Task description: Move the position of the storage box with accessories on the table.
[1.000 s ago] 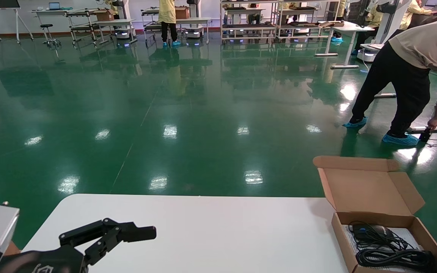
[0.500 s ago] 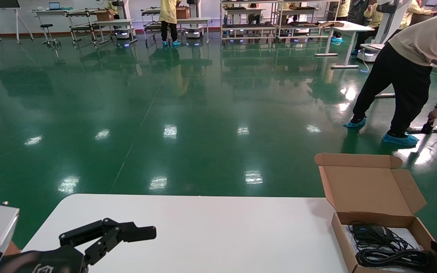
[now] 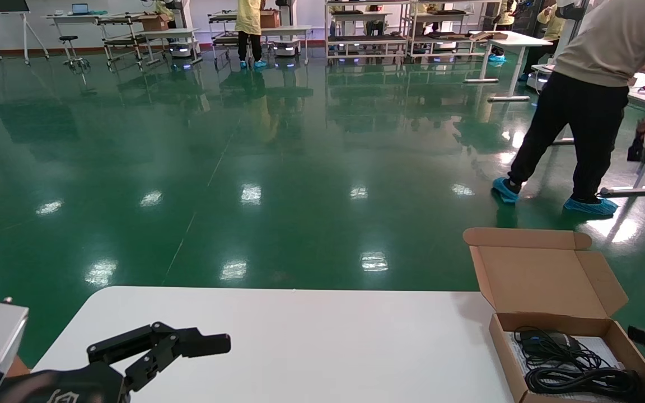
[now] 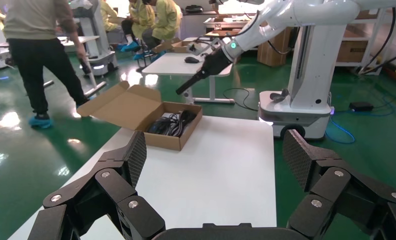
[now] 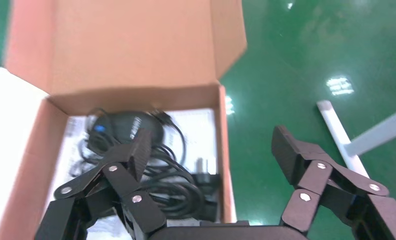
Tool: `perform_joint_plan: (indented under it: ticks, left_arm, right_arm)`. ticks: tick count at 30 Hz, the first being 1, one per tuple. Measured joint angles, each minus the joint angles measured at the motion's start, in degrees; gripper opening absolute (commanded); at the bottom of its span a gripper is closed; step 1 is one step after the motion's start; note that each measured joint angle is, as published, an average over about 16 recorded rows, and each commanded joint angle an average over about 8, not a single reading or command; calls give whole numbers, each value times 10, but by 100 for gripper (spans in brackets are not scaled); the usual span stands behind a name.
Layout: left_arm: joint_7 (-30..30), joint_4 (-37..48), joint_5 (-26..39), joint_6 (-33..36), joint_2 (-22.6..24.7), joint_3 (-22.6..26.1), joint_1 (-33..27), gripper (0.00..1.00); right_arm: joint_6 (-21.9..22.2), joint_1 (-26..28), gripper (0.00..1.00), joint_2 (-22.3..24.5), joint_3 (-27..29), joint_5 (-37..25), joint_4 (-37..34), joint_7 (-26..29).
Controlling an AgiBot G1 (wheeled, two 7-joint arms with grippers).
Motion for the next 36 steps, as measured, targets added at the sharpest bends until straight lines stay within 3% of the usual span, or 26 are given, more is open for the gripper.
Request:
perform_joint_plan:
  ticks: [20, 36]
  left_arm:
    - [0, 0, 0, 0, 0, 0, 0, 100]
    - [0, 0, 0, 0, 0, 0, 0, 100]
  right_arm:
    - [-225, 124, 100, 37, -12, -15, 18, 57]
    - [-330, 170, 100, 45, 13, 25, 5, 120]
